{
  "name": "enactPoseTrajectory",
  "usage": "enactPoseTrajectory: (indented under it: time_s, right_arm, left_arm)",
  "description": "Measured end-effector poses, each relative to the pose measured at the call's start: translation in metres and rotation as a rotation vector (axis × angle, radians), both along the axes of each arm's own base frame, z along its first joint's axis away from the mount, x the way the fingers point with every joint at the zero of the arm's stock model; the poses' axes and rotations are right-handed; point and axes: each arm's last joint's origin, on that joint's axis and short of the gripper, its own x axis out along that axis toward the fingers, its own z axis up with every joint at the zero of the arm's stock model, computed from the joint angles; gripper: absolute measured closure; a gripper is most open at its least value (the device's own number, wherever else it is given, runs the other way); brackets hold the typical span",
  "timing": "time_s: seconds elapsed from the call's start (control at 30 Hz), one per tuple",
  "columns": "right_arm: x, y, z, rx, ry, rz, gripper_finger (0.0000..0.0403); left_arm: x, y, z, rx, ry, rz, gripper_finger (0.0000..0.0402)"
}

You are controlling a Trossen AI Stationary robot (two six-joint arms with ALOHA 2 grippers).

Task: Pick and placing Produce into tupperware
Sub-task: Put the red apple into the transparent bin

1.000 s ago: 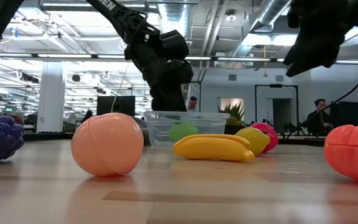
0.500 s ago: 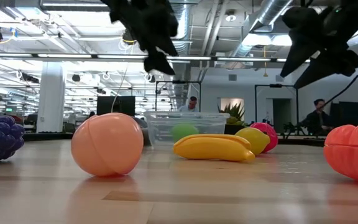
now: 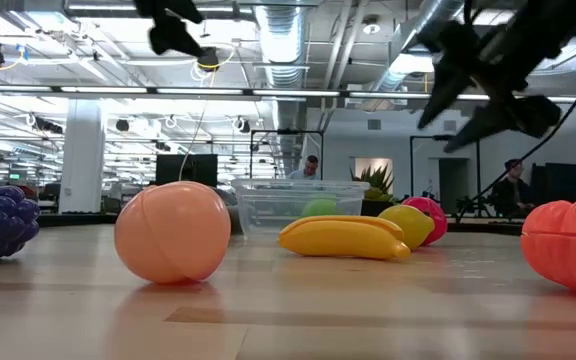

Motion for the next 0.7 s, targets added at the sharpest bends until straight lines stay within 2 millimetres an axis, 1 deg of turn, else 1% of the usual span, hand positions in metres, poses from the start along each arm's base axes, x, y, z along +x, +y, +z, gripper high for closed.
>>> enactPoseTrajectory:
  time_s: [0.13,0.23,0.33,0.5,0.7]
  right_arm:
    - [-0.006,-0.009,0.013,-0.032,-0.055,0.017,0.0147]
    - [-0.011,-0.016,0.016,-0.032,-0.047,-0.012,0.0146]
    - [-0.011,-0.022,0.014,0.012,-0.021,-0.003,0.0146]
    - [0.003,-0.027,0.007,0.063,-0.007,0.082,0.0146]
    - [0.007,-0.037,-0.004,-0.007,0.099,0.132,0.0146]
  left_arm:
    - [-0.029,-0.009,0.001,0.023,-0.053,0.08,0.0084]
    - [-0.047,-0.015,-0.002,0.021,-0.084,0.131,0.0084]
    - [-0.062,-0.02,-0.008,0.001,-0.107,0.167,0.0084]
    - [-0.079,-0.027,-0.015,-0.045,-0.15,0.203,0.0084]
    - [-0.095,-0.034,-0.011,-0.073,-0.216,0.219,0.0084]
